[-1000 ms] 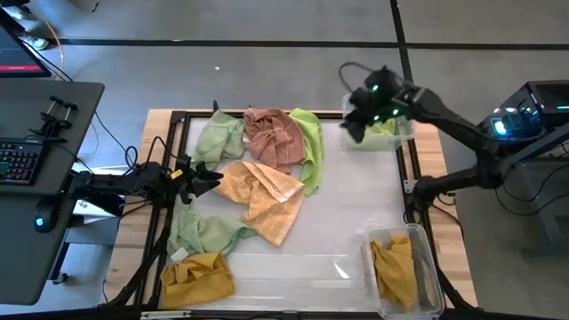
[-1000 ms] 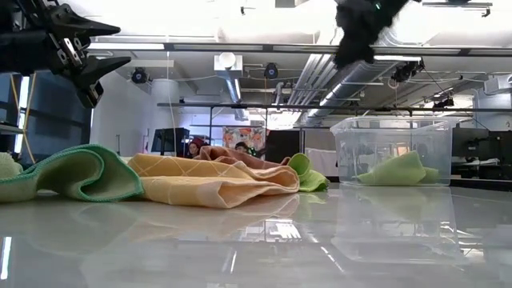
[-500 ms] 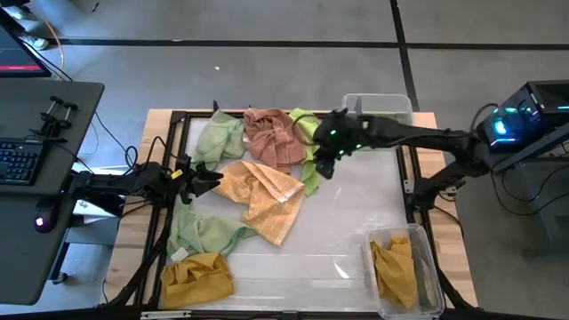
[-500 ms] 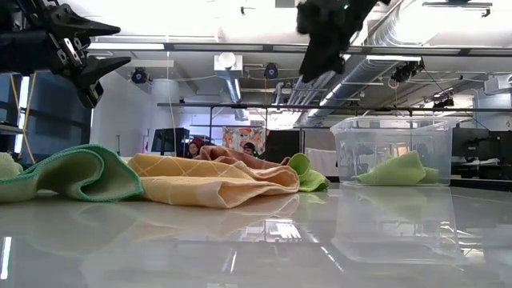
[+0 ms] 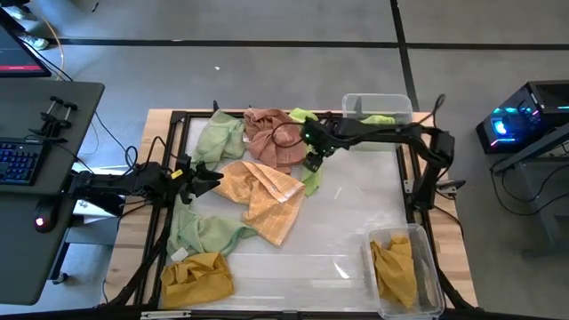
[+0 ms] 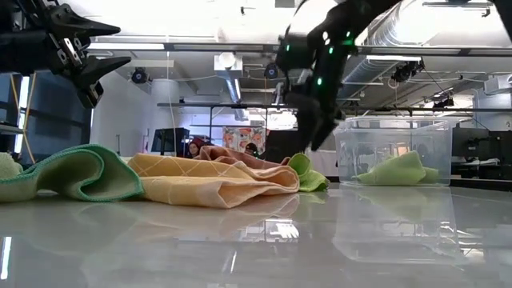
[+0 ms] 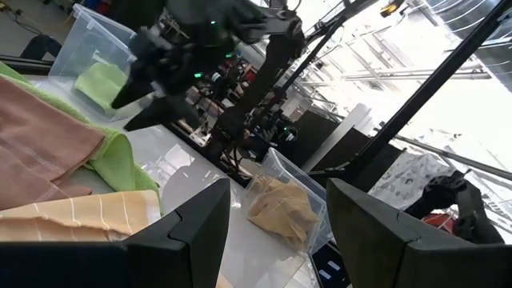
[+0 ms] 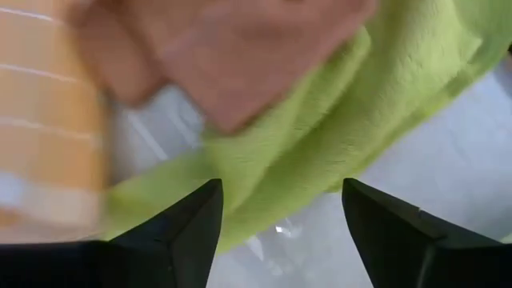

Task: Sort towels by color in basket
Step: Put the green towel into the top transparent bin

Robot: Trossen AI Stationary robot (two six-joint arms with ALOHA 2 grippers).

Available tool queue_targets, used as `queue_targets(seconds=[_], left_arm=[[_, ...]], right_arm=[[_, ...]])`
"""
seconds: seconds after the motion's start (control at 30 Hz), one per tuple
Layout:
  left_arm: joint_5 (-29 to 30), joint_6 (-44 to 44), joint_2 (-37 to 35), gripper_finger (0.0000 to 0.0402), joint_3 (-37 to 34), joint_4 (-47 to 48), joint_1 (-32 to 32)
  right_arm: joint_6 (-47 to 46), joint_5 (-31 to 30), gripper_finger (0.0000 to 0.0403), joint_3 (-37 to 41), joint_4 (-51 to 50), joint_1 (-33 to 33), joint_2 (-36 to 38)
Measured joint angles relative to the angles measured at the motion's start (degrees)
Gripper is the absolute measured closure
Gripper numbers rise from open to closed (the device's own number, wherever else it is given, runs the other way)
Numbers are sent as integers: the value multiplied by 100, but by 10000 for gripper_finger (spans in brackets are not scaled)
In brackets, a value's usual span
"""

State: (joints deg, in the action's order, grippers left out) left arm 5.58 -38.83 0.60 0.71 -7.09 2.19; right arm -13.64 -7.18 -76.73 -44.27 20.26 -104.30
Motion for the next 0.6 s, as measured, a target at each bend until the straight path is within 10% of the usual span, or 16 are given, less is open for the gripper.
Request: queue_targets(seconds=[0.33,0.6], left_arm=[[-1,0,0,207,0,-2,-2],[-1,0,-1,207,0,-2,-1]], right_arm=[[465,-4,194,0,366,141,-904],[533,477,322,-42,194,120,-1179]])
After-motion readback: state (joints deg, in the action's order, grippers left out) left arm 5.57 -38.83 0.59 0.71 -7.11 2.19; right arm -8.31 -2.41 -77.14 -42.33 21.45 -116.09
